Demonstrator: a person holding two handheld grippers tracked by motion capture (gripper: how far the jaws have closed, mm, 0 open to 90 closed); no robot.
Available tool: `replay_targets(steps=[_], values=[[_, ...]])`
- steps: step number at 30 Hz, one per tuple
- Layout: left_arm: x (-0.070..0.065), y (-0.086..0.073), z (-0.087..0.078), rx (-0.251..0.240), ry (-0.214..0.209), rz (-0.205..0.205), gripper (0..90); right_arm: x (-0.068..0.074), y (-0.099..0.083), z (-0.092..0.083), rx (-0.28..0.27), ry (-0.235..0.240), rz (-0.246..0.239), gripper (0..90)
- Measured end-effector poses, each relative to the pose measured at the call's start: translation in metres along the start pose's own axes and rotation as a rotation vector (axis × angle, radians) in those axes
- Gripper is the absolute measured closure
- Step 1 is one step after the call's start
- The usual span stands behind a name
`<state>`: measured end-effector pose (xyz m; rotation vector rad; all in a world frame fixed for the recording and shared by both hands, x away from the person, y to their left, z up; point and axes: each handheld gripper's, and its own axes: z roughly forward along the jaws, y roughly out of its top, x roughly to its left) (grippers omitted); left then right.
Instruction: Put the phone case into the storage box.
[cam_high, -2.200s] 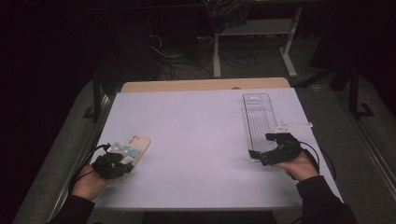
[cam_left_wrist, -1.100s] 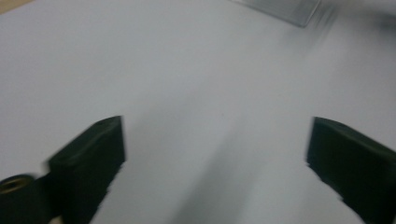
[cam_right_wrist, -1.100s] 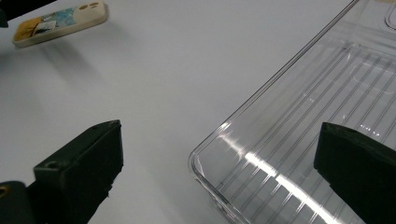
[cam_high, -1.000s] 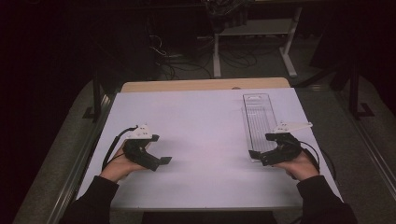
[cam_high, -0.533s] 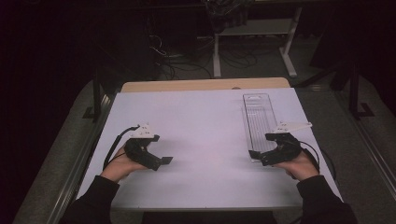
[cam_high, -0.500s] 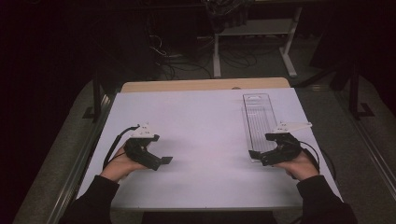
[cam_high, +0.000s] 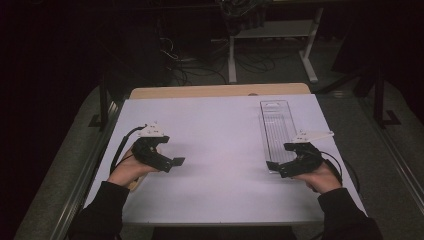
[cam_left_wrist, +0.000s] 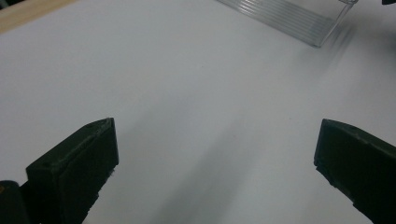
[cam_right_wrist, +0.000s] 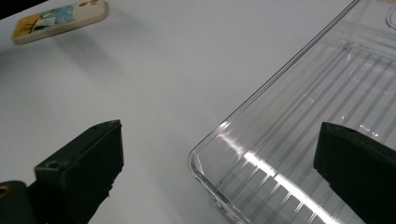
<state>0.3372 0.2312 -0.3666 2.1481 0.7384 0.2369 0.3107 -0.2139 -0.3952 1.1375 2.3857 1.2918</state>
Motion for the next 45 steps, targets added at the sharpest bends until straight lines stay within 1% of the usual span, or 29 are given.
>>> replay_targets(steps=[5, 10, 11, 12, 13, 15, 16, 18, 20, 21, 22, 23, 25, 29, 30, 31, 32, 33, 34, 35, 36, 37, 41, 42, 43, 44, 45], values=[[0.002, 0.000, 0.000, 0.011, 0.019, 0.015, 0.0, 0.000, 0.000, 0.000, -0.001, 0.002, -0.002, 0.7], [0.005, -0.002, -0.004, 0.015, 0.036, 0.013, 0.0, -0.001, 0.000, 0.000, -0.002, 0.004, -0.004, 0.7], [0.005, -0.002, -0.004, 0.010, 0.041, 0.010, 0.0, -0.001, 0.000, 0.000, -0.001, 0.005, -0.005, 0.7], [0.007, -0.002, -0.006, 0.016, 0.044, 0.005, 0.0, -0.001, 0.000, 0.000, -0.002, 0.005, -0.005, 0.7], [0.008, -0.003, -0.007, 0.018, 0.049, 0.013, 0.0, -0.001, 0.000, 0.000, -0.003, 0.005, -0.005, 0.7], [0.010, -0.003, -0.009, 0.013, 0.059, 0.000, 0.0, -0.001, 0.000, 0.000, -0.003, 0.006, -0.007, 0.7], [0.012, -0.004, -0.011, 0.015, 0.064, 0.004, 0.0, -0.001, 0.000, 0.000, -0.004, 0.006, -0.006, 0.7], [0.014, -0.005, -0.014, 0.006, 0.073, -0.009, 0.0, -0.001, 0.000, 0.000, -0.003, 0.007, -0.004, 0.7], [0.017, -0.006, -0.018, 0.010, 0.082, -0.013, 0.0, -0.001, 0.000, 0.000, -0.001, 0.006, -0.001, 0.7], [0.017, -0.006, -0.019, 0.003, 0.087, -0.024, 0.0, -0.001, 0.000, 0.000, -0.001, 0.007, -0.004, 0.7], [0.019, -0.007, -0.021, 0.007, 0.092, -0.018, 0.0, -0.001, 0.000, 0.000, -0.001, 0.007, -0.004, 0.7], [0.020, -0.007, -0.023, -0.002, 0.097, -0.028, 0.0, -0.001, 0.000, 0.000, -0.002, 0.007, -0.005, 0.7], [0.023, -0.008, -0.027, -0.001, 0.104, -0.028, 0.0, -0.001, 0.000, 0.000, -0.001, 0.006, -0.007, 0.7], [0.027, -0.010, -0.034, -0.008, 0.117, -0.050, 0.0, -0.001, 0.000, 0.000, -0.001, 0.007, -0.006, 0.7], [0.029, -0.011, -0.036, 0.000, 0.124, -0.039, 0.0, -0.001, 0.000, 0.000, 0.000, 0.008, -0.006, 0.7], [0.029, -0.012, -0.037, -0.010, 0.129, -0.053, 0.0, -0.001, 0.000, 0.000, 0.001, 0.009, -0.006, 0.7], [0.031, -0.013, -0.040, -0.003, 0.134, -0.053, 0.0, -0.001, 0.000, 0.000, 0.001, 0.010, -0.005, 0.7], [0.031, -0.013, -0.040, -0.014, 0.135, -0.060, 0.0, -0.001, 0.000, 0.000, 0.001, 0.010, -0.005, 0.7], [0.033, -0.014, -0.042, -0.011, 0.142, -0.056, 0.0, -0.001, 0.000, 0.000, 0.001, 0.010, -0.005, 0.7], [0.034, -0.015, -0.043, -0.013, 0.147, -0.070, 0.0, -0.001, 0.000, 0.000, 0.001, 0.010, -0.005, 0.7], [0.036, -0.015, -0.045, -0.004, 0.152, -0.053, 0.0, -0.001, 0.000, 0.000, 0.001, 0.010, -0.005, 0.7], [0.037, -0.016, -0.047, -0.006, 0.154, -0.068, 0.0, -0.001, 0.000, 0.000, 0.001, 0.010, -0.005, 0.7], [0.042, -0.018, -0.055, -0.003, 0.179, -0.070, 0.0, -0.001, 0.001, 0.000, 0.001, 0.010, -0.004, 0.7], [0.043, -0.019, -0.057, -0.011, 0.185, -0.083, 0.0, -0.001, 0.001, 0.000, 0.002, 0.011, -0.004, 0.7], [0.045, -0.020, -0.060, -0.003, 0.193, -0.078, 0.0, -0.001, 0.001, 0.000, 0.003, 0.011, -0.003, 0.7], [0.047, -0.021, -0.063, -0.009, 0.204, -0.083, 0.0, -0.001, 0.001, 0.000, 0.002, 0.011, -0.005, 0.7], [0.047, -0.022, -0.064, -0.021, 0.208, -0.106, 0.0, -0.001, 0.001, 0.000, 0.001, 0.011, -0.004, 0.7]])
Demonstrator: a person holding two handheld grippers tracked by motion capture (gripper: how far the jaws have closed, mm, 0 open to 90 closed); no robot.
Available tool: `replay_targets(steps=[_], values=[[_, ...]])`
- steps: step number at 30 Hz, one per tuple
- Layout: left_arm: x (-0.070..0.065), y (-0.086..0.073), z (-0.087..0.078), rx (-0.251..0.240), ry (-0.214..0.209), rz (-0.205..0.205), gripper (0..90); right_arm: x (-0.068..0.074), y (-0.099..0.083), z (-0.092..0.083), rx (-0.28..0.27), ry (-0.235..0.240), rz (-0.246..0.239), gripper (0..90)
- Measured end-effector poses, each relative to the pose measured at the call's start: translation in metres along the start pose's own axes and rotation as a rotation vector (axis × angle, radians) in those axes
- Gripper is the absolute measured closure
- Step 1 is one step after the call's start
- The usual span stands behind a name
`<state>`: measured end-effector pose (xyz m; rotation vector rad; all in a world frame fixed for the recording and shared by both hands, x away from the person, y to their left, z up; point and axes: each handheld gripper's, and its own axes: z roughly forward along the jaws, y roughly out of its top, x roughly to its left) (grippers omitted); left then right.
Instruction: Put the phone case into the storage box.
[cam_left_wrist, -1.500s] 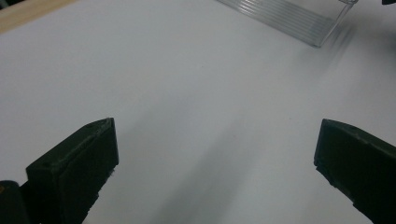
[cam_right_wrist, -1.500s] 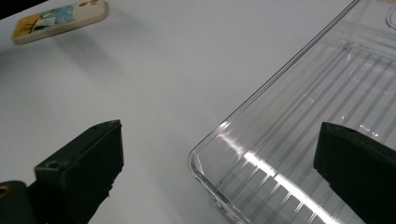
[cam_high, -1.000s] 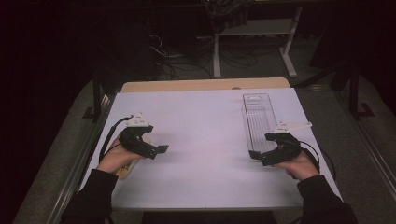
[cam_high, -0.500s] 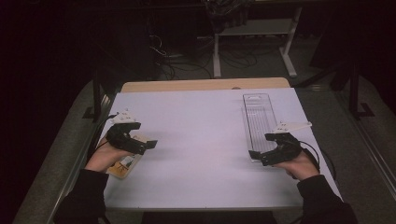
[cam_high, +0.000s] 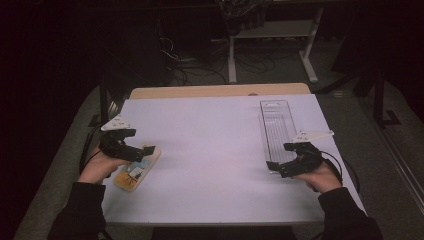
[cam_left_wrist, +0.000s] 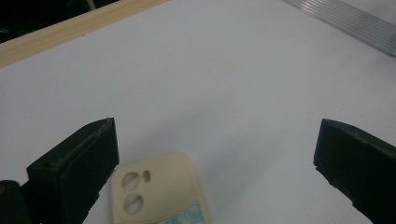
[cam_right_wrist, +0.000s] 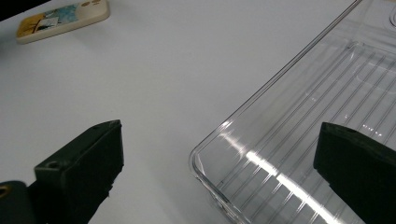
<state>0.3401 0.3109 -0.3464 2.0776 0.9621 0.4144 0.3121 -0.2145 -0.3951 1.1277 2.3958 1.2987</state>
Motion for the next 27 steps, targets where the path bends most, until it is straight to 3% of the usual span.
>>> replay_targets(steps=[2, 5, 12, 15, 27], values=[[0.006, -0.002, -0.004, 0.004, 0.022, 0.010, 0.0, 0.000, 0.000, 0.000, 0.001, 0.000, 0.000, 0.7], [0.012, -0.005, -0.008, -0.017, 0.049, -0.025, 0.0, 0.000, 0.000, 0.000, 0.001, 0.001, 0.003, 0.7], [0.026, -0.012, -0.018, -0.019, 0.102, -0.059, 0.0, 0.000, 0.000, 0.000, 0.001, 0.000, 0.007, 0.7], [0.028, -0.014, -0.021, -0.020, 0.112, -0.079, 0.0, 0.000, 0.000, 0.000, 0.002, 0.000, 0.007, 0.7], [0.029, -0.018, -0.018, 0.010, 0.131, -0.093, 0.0, 0.000, 0.000, 0.000, 0.002, -0.001, 0.004, 0.7]])
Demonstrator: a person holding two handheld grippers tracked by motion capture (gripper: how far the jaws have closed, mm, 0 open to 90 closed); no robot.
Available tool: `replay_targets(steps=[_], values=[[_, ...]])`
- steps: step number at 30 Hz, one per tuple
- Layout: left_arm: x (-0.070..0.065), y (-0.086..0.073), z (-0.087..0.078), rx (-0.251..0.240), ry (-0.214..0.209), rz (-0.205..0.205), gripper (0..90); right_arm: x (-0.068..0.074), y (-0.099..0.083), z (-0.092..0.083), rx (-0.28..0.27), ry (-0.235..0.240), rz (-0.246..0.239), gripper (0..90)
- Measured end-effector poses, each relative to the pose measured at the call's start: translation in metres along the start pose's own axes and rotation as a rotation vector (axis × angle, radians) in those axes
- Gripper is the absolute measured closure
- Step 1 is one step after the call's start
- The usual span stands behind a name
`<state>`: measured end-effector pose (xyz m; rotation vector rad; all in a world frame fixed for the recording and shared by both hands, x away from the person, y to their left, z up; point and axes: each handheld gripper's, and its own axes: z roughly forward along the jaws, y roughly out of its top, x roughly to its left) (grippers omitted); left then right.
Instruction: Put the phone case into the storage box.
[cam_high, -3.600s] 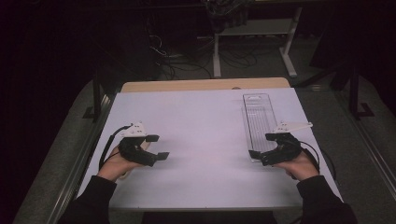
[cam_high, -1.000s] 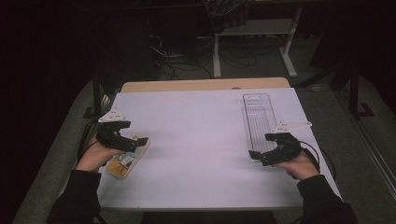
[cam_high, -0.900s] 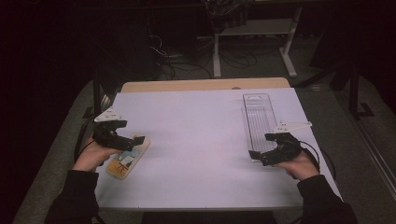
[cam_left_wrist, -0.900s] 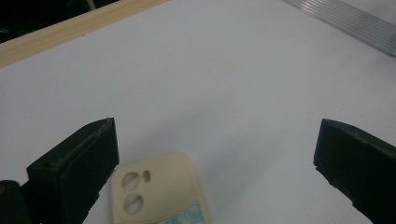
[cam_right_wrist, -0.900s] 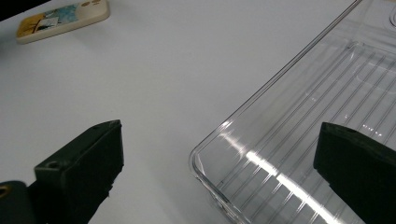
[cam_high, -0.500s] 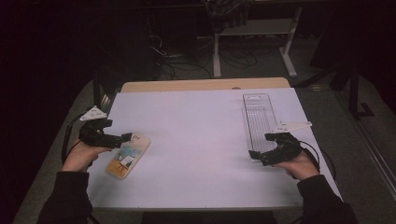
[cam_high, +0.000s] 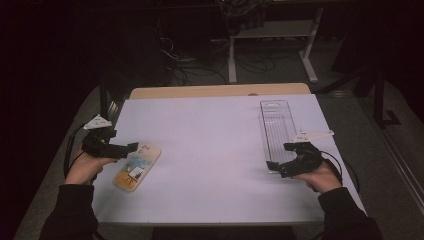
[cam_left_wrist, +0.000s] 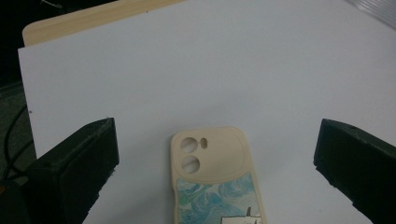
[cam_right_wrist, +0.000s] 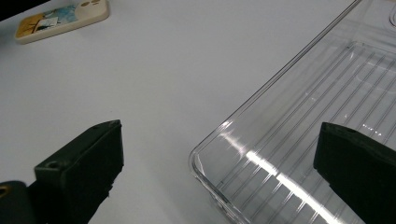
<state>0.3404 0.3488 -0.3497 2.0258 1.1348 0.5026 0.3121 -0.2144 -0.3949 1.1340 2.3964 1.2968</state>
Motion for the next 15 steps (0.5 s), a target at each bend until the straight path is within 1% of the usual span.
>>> replay_targets(steps=[5, 10, 11, 15], values=[[-0.0012, -0.0016, 0.0002, 0.000, 0.001, 0.002, 0.0, 0.0003, 0.0000, 0.0001, 0.001, -0.002, -0.003, 0.7], [-0.0029, -0.0052, 0.0016, 0.010, 0.000, 0.001, 0.0, 0.0004, 0.0001, 0.0001, 0.002, -0.003, -0.003, 0.7], [-0.0030, -0.0058, 0.0017, 0.015, -0.001, 0.006, 0.0, 0.0003, 0.0001, 0.0001, 0.002, -0.002, -0.002, 0.7], [-0.0048, -0.0089, 0.0029, 0.019, -0.003, -0.001, 0.0, 0.0002, 0.0001, 0.0002, 0.002, -0.003, -0.002, 0.7]])
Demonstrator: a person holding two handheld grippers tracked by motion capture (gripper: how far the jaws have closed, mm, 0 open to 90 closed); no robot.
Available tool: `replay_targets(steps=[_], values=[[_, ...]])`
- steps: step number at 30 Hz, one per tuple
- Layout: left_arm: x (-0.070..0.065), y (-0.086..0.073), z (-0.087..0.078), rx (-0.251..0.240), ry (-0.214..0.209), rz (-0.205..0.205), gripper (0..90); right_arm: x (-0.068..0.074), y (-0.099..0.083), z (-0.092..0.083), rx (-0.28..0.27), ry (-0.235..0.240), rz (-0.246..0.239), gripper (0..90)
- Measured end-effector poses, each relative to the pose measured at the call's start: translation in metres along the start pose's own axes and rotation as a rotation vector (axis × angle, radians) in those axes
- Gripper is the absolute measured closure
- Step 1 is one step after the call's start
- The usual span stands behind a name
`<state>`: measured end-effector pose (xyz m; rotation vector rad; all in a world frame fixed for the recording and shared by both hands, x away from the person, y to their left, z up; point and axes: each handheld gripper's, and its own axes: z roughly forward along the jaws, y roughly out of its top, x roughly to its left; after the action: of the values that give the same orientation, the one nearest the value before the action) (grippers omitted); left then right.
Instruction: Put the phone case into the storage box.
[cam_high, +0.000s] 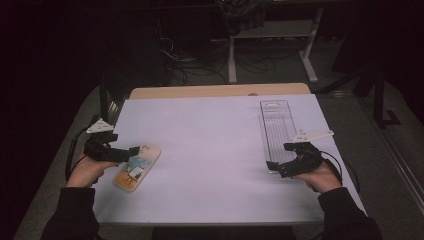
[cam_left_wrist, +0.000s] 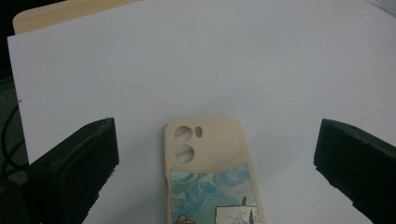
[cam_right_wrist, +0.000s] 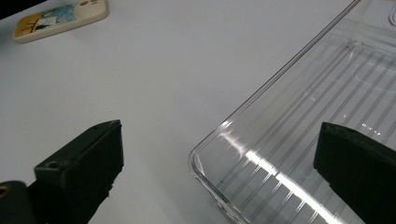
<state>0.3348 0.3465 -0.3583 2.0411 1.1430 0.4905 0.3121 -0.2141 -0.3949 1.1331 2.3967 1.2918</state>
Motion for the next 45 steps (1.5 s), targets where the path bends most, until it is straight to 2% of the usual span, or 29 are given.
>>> replay_targets(steps=[14, 24, 32, 33, 39, 43, 45], values=[[-0.003, -0.008, 0.002, 0.030, 0.014, -0.001, 0.0, 0.000, 0.000, 0.000, -0.001, 0.000, -0.001, 0.7], [-0.001, -0.014, 0.001, 0.042, 0.036, -0.019, 0.0, 0.000, 0.000, 0.000, -0.002, -0.001, 0.005, 0.7], [-0.003, -0.019, 0.004, 0.063, 0.041, -0.020, 0.0, 0.000, 0.000, 0.000, -0.001, 0.000, 0.005, 0.7], [-0.004, -0.020, 0.005, 0.059, 0.041, -0.029, 0.0, 0.000, 0.000, 0.000, 0.000, 0.000, 0.005, 0.7], [-0.008, -0.026, 0.008, 0.086, 0.042, -0.017, 0.0, 0.000, 0.000, 0.000, 0.000, -0.001, 0.003, 0.7], [-0.011, -0.029, 0.010, 0.085, 0.045, -0.027, 0.0, 0.000, 0.000, 0.000, 0.001, 0.000, 0.000, 0.7], [-0.010, -0.030, 0.010, 0.092, 0.049, -0.017, 0.0, 0.000, 0.000, 0.000, 0.003, -0.001, 0.001, 0.7]])
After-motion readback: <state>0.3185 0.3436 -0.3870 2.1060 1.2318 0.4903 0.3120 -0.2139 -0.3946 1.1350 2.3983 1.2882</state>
